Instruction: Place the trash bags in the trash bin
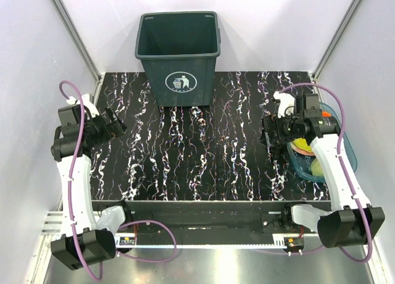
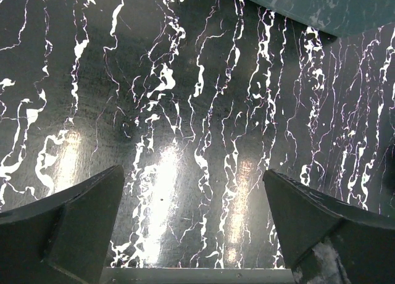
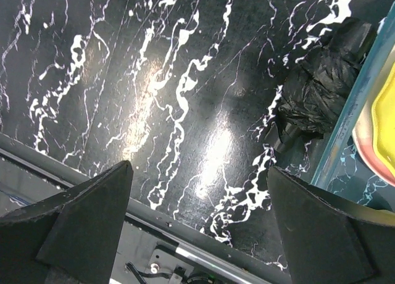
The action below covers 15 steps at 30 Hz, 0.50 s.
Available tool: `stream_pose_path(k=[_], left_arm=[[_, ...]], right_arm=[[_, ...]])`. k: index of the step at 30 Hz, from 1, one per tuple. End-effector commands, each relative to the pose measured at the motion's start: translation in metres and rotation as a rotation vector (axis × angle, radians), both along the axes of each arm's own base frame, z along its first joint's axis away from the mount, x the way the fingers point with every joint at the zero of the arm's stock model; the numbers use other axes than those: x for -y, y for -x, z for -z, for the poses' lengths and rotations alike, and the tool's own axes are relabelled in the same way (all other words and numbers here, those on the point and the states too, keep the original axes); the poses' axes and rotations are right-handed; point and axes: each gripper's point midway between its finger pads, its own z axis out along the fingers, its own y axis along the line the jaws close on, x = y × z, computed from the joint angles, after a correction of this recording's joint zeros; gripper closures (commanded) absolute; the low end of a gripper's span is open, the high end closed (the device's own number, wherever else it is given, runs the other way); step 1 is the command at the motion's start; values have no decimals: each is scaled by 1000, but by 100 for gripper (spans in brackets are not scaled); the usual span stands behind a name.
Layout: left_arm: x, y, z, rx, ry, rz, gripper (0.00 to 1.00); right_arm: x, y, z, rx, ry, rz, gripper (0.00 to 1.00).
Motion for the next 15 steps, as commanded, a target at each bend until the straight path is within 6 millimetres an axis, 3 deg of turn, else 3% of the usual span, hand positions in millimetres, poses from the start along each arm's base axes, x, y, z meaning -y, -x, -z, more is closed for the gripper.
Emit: stream_pose_path(k=[1,7,12,15], left_arm=[[-1,-9,-20,91,-7,-8,1],[11,-14,-19,96,27,75,1],[16,-15,-18,112,50,97,1],[19,-15,-15,120,55,113,1]], right_arm=[[-5,-1,8,16,102,-57,0],[-7,-4,34,0,456,-293,0],[-7,-23,45,6,584,-311,1],[3,-36,59,-13,679,-283,3]])
